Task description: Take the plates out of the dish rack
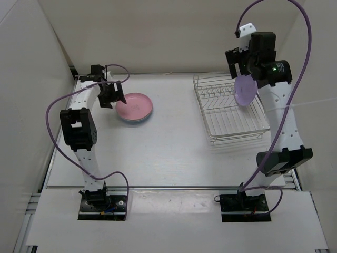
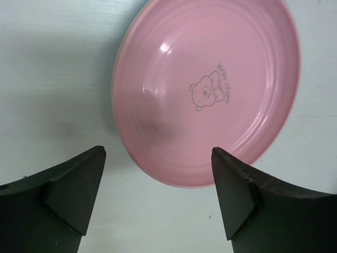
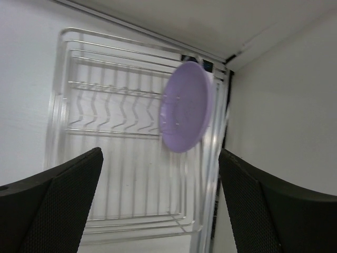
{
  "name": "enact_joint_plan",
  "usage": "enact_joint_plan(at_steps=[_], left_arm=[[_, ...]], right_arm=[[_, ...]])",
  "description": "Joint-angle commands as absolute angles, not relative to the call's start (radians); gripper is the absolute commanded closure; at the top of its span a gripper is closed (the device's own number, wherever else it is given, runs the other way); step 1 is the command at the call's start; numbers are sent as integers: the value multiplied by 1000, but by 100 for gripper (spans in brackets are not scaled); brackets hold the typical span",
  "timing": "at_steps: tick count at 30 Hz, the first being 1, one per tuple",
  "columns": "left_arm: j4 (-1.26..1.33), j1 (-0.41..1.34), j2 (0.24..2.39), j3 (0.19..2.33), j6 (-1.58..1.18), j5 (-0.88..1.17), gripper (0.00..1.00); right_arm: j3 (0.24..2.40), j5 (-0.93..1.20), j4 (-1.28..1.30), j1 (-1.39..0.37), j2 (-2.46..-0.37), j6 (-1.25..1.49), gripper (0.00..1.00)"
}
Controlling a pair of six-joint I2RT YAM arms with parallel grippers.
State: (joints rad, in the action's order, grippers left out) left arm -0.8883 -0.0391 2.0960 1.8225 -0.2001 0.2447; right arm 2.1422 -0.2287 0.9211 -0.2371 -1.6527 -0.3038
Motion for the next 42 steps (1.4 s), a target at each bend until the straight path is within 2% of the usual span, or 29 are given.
enact_joint_plan(at_steps=[1, 6, 10, 20, 29, 32, 33, 34, 35, 38, 42], left_arm=[[-887, -38, 1954, 1882, -155, 233, 6], [-896, -38, 1879, 1881, -77, 177, 0], [-887, -66, 1792, 1858, 4, 155, 0], [-845, -86, 1589, 1615, 77, 81, 0], [-877, -97, 1546, 1617, 77, 28, 0], [-890, -97, 1546, 1638, 67, 18, 0], [-890, -97, 1546, 1650, 58, 18, 0], [-899, -97, 1546, 1651, 58, 18, 0], [-899, -97, 1546, 1651, 58, 9, 0], [-899, -97, 1546, 1651, 58, -1, 0], [-899, -97, 1546, 1651, 58, -2, 0]], right_arm=[[2106, -252, 839, -169, -1684, -363, 8], [1958, -252, 666, -117, -1693, -552, 8], [1959, -238, 635, -91, -1773, -613, 10], [2006, -348, 512, -40, -1948, -646, 12], [2016, -357, 482, -2, -2025, -603, 21], [2016, -348, 482, 9, -2048, -592, 29], [2016, -348, 482, 9, -2058, -592, 37], [2016, -348, 482, 18, -2059, -592, 54], [2016, -348, 482, 18, -2068, -592, 59], [2025, -348, 482, 18, -2068, -574, 60], [2034, -371, 482, 18, -2077, -548, 73]])
